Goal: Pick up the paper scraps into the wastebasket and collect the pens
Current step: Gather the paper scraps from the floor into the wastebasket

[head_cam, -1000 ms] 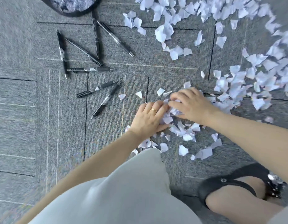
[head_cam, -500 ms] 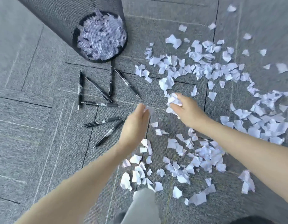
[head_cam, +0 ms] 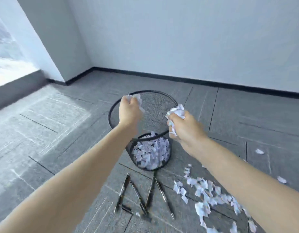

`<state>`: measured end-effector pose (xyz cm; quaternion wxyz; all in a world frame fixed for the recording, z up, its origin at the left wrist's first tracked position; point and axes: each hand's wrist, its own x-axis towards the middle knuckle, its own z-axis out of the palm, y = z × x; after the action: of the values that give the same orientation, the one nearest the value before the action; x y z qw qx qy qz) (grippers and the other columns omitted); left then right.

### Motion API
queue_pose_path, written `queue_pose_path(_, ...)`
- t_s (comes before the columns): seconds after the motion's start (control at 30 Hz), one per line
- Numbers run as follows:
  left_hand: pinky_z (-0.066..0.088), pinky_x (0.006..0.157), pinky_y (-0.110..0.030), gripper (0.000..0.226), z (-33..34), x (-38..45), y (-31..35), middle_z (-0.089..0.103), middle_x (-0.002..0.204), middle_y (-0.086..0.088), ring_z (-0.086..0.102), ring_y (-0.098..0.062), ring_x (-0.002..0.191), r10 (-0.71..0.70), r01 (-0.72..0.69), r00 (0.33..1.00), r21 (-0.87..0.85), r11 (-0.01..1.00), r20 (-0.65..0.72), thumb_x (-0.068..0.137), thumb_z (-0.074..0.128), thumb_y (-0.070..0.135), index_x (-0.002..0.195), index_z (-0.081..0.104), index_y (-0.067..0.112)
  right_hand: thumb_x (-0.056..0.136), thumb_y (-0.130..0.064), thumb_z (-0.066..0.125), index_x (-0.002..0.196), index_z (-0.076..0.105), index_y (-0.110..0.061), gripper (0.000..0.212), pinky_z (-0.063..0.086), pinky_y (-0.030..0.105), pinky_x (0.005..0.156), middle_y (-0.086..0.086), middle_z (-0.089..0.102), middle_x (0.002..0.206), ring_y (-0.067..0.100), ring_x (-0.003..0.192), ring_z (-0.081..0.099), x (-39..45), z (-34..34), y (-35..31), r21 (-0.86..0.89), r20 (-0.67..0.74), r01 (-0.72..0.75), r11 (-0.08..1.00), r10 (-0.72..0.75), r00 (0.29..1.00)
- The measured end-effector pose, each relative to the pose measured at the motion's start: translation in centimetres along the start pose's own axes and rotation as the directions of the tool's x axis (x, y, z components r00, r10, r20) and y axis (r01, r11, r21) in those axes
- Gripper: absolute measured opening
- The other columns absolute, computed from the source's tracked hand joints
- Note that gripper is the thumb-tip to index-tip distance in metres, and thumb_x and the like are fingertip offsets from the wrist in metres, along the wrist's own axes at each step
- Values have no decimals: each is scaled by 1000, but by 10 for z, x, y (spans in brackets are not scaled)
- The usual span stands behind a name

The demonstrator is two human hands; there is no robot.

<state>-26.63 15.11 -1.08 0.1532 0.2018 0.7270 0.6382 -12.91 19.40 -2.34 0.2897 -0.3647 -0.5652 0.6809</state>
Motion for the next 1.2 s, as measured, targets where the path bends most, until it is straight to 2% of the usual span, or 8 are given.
queue_pose_path(0.2, 45, 92, -36, 39, -2, 36, -32, 53, 126, -15, 54, -30, 111, -282, 295, 946, 64, 953, -158, 100, 23, 21, 132, 38, 3, 95, -17, 44, 108, 48, -14, 14, 36, 20, 48, 0, 46, 68, 9, 54, 39, 48, 42, -41, -125, -15, -129, 984, 128, 992)
queue_pose_path(0.37, 32, 105, -42, 54, -10, 36, -27, 42, 138, -16, 41, -30, 126, -502, 464, 856, 239, 853, 127, 99, 24, 41, 137, 34, 4, 93, -38, 46, 129, 40, -15, 43, 47, 37, 81, 9, 50, 125, 22, 104, 54, 67, 45, -47, -173, 114, -281, 944, 303, 946)
queue_pose_path(0.47, 41, 90, -36, 40, -16, 34, -25, 51, 118, -13, 50, -24, 106, -403, 319, 896, 362, 876, 187, 99, 32, 30, 123, 47, 2, 97, -42, 32, 140, 28, -7, 56, 27, 49, 106, 11, 30, 147, 26, 135, 31, 70, 33, -35, -156, 109, -328, 932, 347, 932)
queue_pose_path(0.6, 43, 61, -27, 19, -18, 35, -39, 59, 84, -6, 52, -19, 74, -168, 54, 956, 418, 907, 242, 94, 45, 18, 88, 61, 9, 100, -36, 22, 140, 30, -1, 54, 27, 43, 108, 13, 28, 149, 25, 138, 26, 60, 21, -24, -103, 110, -319, 942, 329, 938)
queue_pose_path(0.8, 40, 59, -23, 11, -4, 5, -41, 59, 78, -1, 51, -12, 64, 105, -247, 956, 561, 790, 274, 89, 55, 18, 89, 61, 8, 96, -16, 43, 121, 53, -1, 30, 41, 35, 98, 12, 57, 126, 23, 116, 54, 47, -7, -16, -65, 83, -248, 966, 253, 964)
queue_pose_path(0.97, 33, 57, -15, 9, 13, -55, -43, 54, 75, 6, 47, -9, 67, 346, -487, 860, 401, 776, 374, 90, 51, 16, 84, 57, 12, 95, -14, 45, 92, 63, -15, 19, 51, 27, 70, -2, 67, 86, 9, 74, 60, 34, -51, 35, -85, -225, -4, 996, -15, 974)
queue_pose_path(1.07, 37, 63, -19, 14, 21, -98, -79, 54, 84, 2, 46, -11, 68, 338, -544, 793, 340, 767, 506, 92, 49, 18, 88, 59, 10, 95, -16, 43, 101, 64, -12, 22, 46, 29, 78, -2, 64, 100, 13, 85, 57, 3, -103, 115, -507, -246, -46, 861, -93, 965)
queue_pose_path(1.2, 39, 74, -21, 15, 41, -130, -145, 51, 99, 5, 50, -8, 78, 62, -443, 753, 434, 784, 655, 94, 46, 26, 98, 58, 18, 94, -24, 46, 122, 54, -16, 30, 38, 37, 97, 2, 46, 131, 22, 113, 49, -65, -187, 208, -901, -138, -150, 408, 59, 989)
